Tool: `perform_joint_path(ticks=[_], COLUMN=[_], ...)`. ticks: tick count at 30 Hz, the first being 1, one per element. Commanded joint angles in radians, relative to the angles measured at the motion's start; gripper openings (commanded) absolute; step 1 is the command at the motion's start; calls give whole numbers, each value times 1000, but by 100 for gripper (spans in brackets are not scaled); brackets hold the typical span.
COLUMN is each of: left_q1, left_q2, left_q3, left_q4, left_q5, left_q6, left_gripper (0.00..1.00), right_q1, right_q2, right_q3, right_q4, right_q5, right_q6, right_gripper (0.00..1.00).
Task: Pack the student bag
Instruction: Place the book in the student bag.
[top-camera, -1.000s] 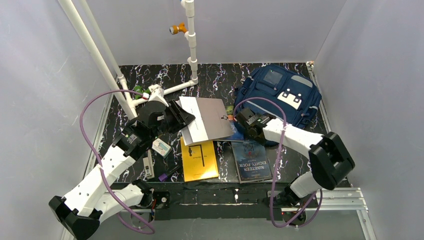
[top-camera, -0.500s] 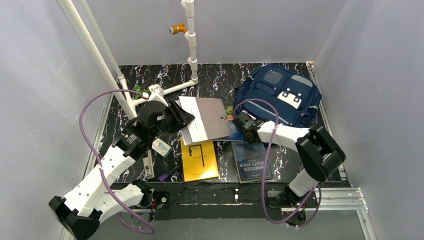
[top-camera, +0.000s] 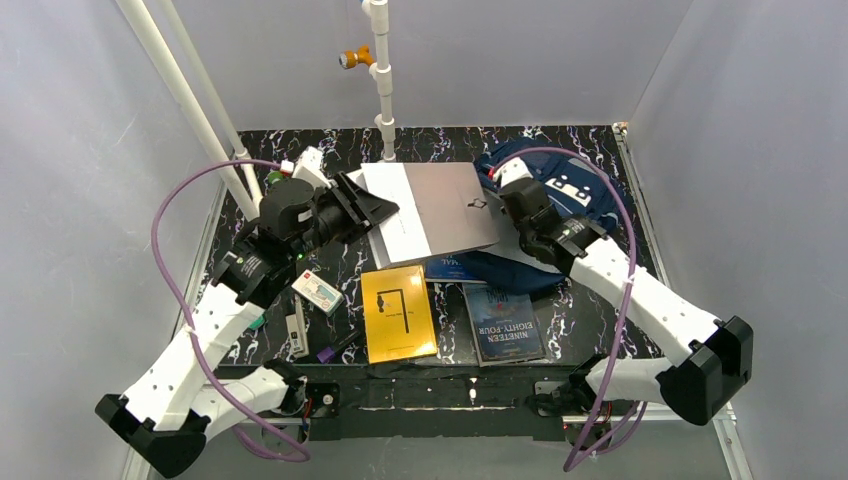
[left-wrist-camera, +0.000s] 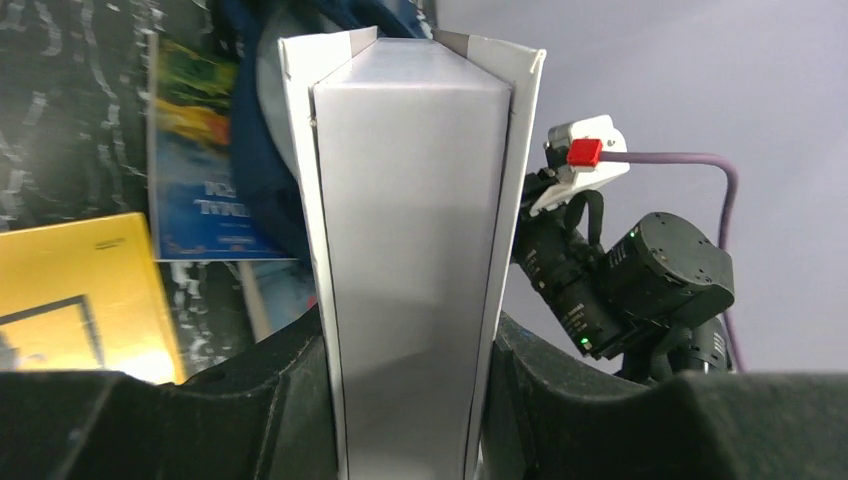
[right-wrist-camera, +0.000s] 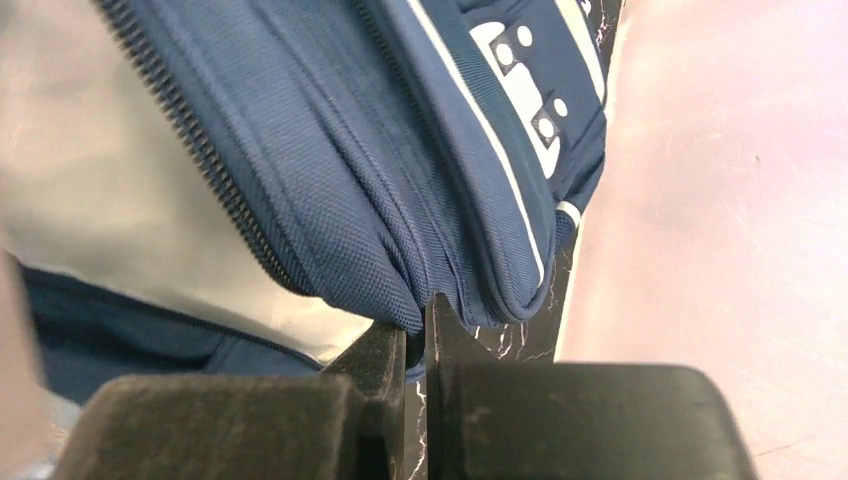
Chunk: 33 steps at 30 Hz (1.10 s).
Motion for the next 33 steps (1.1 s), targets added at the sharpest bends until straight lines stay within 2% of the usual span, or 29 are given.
perform_joint_path(ticks=[1,7,10,15,17,23,31,33], left_q1=[8,8,8,8,10,8,-20,-32], left_q2=[71,89,39,-59,-68,89,268,320], left_q3=[-17,-122,-129,-110,-137,-183,-217,-179], left_q4=[159,279,228,74,87,295,482,495], left_q5=[136,148,115,7,18,202,144,137], left_q6=[-171,-294,-280,-163,-184,-307,-360,-331], left_gripper=[0,0,0,0,0,0,0,0], right_q1=[-19,-63,-112,-151,-154,-158,-158,-158], right_q2=[38,21,36,52,40,17,-40,-42], right_q3=[166,281,319,316,300,280,259,271], right_q4=[-54,-109,-120,-82,-47,7,111,120], right_q5=[-26,-55,-116,-200,-275,-408,-505,-535], right_q6=[212,410,464,495,504,560,656,664], right_gripper=[1,1,1,1,1,1,1,1])
